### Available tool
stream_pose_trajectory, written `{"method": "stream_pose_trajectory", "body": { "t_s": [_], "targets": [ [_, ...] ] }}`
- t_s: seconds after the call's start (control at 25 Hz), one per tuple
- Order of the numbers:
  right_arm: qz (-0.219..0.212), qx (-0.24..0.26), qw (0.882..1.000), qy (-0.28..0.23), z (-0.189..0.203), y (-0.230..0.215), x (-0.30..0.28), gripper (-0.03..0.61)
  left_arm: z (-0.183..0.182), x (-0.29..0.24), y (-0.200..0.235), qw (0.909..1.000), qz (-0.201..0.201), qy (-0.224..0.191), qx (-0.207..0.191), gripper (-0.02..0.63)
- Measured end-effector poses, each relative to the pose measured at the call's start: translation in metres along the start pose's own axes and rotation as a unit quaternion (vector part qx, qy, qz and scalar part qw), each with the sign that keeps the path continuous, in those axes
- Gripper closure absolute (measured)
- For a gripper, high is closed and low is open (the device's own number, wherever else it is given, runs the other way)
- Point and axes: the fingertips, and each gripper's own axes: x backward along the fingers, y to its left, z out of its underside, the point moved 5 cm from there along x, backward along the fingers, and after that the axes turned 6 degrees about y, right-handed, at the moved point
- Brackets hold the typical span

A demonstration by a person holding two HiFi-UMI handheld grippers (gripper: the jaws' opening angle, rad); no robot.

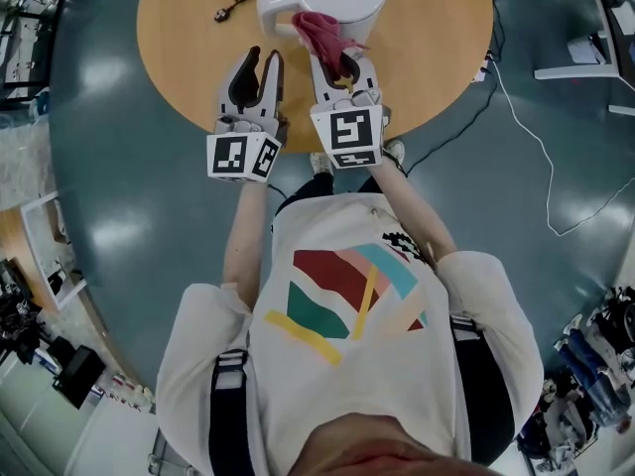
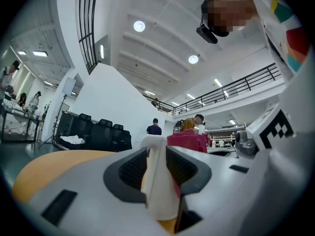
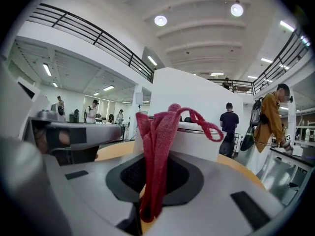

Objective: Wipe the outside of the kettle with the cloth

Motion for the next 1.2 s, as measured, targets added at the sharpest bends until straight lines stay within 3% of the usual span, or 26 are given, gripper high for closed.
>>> {"method": "stream_pose_trajectory", "body": {
  "t_s": [0.52,1.2],
  "targets": [
    [0.001,-0.033,0.999,-0.013,0.013,-0.088,0.036,0.540,0.006,-0.035,-0.054,0.9998,-0.019,0.000,-0.003,0.460],
    [-0.026,-0.075,0.997,0.016,0.034,-0.158,-0.015,0.540,0.016,-0.045,-0.071,0.9968,-0.076,0.018,-0.018,0.460]
  ]
}}
